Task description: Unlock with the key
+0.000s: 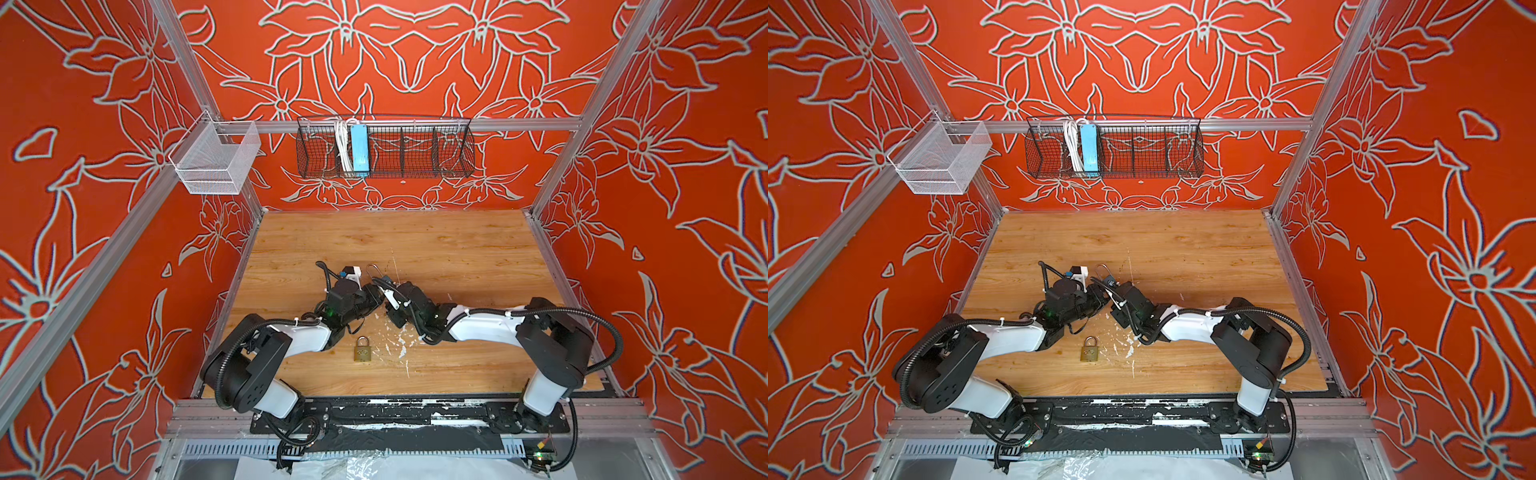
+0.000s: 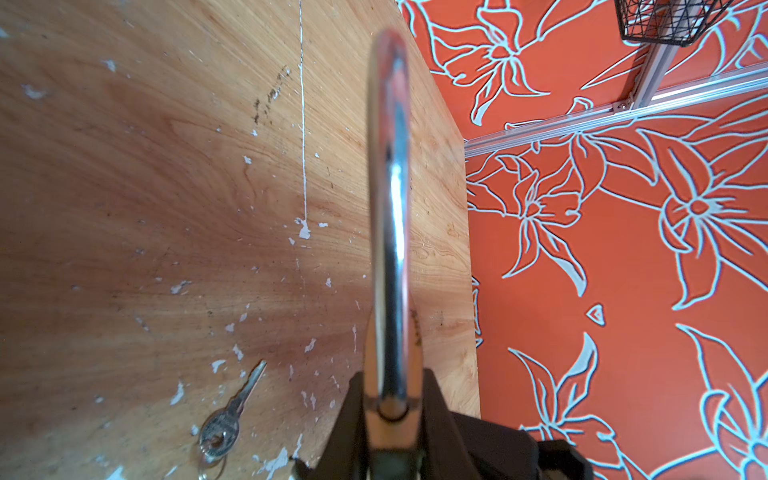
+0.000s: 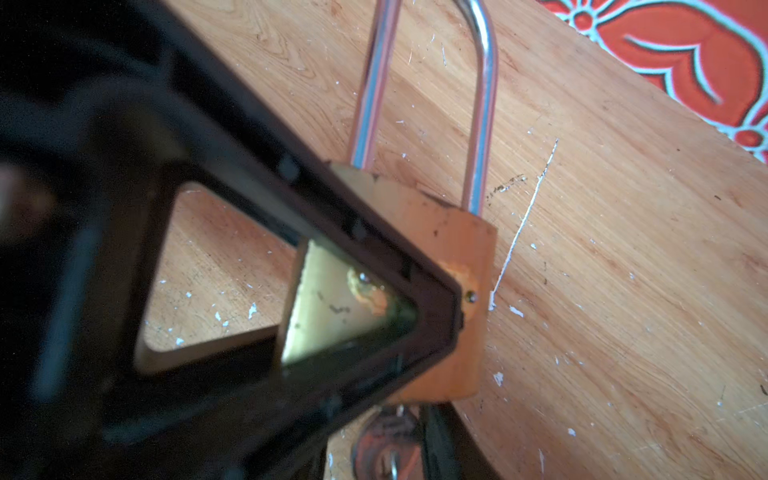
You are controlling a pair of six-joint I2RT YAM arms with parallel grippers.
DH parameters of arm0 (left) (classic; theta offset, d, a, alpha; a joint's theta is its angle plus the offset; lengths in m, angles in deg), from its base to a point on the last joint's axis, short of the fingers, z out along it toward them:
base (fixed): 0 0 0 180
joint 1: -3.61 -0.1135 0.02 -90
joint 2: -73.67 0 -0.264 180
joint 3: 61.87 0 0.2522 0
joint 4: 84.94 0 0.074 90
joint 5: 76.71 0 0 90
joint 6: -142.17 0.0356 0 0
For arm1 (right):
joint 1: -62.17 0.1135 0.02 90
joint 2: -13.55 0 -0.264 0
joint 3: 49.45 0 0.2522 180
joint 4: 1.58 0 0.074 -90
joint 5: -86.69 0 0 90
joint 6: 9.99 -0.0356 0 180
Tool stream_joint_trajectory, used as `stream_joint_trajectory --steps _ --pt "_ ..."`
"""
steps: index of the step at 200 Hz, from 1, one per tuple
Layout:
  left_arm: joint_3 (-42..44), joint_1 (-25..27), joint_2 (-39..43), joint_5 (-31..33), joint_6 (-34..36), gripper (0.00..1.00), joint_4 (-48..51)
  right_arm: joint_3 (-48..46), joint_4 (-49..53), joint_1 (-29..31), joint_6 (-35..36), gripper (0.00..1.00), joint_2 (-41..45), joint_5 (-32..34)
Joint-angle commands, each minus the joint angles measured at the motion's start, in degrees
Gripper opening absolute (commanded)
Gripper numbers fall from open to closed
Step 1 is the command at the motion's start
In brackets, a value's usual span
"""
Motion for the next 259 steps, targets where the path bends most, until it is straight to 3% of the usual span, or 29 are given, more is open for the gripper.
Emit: stream_joint_trajectory --steps 1,48,132,211,259 --pt "-1.36 0.35 0.07 -0.23 0.83 0.00 -5.11 -1.96 -2.28 0.30 0.21 0.38 2.17 1.06" --pt "-2.33 0.43 -0.54 -0.48 1.09 0.00 -3.22 -5.39 -6.42 0.23 0.56 0.39 5.31 1.35" --pt "-2.40 0.51 -0.44 -1.01 1.18 0.00 -3.56 -3.72 -4.85 0.23 0.00 0.35 3.70 1.41" --pt "-2.38 0.69 -0.90 -1.71 0.74 0.00 -4.61 -2.30 -3.66 0.23 -0.12 0.21 2.17 1.69" --pt "-2.06 0.77 -0.22 -0.84 1.66 0.00 -4.41 -2.56 -3.89 0.28 -0.30 0.06 2.58 1.44"
